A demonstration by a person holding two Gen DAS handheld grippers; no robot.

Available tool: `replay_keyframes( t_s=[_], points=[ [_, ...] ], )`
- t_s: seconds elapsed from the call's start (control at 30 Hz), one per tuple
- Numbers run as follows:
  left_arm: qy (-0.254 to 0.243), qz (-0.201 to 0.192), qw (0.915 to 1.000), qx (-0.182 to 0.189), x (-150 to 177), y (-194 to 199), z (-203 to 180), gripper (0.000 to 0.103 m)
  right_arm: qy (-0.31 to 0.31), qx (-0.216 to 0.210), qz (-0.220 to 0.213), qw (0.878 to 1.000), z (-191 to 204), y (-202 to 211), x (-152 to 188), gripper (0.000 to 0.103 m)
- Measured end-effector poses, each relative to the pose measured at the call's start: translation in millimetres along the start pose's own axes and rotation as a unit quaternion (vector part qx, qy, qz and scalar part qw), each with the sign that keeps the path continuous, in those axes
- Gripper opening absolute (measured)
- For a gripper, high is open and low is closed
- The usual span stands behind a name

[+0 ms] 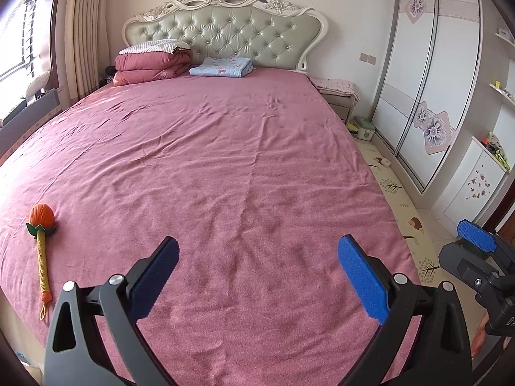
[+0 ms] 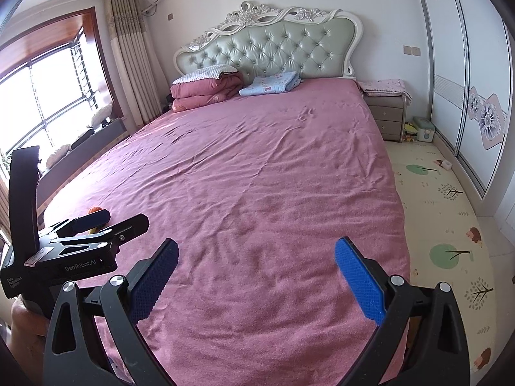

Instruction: Collect trash

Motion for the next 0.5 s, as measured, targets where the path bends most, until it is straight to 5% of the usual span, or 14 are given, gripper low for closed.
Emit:
replay_keyframes(
  t_s=[0.5],
  points=[
    [0.006,0.006,0.9999,-0.013,-1.5,-0.5,2.2,0.099,-0.008,-0.001,0.001,1.0,-5.2,1.3,1.6,0.094]
  ],
)
Point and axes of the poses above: each gripper's, at about its wrist camera, not at the fingertips, and y roughly against the way its jaws point, z to its left, x to its underside, the point moved 1 cm from there along -y, roughly the way its jaws point, and after that the axes turned 11 degrees about y, right-handed, at the moved point
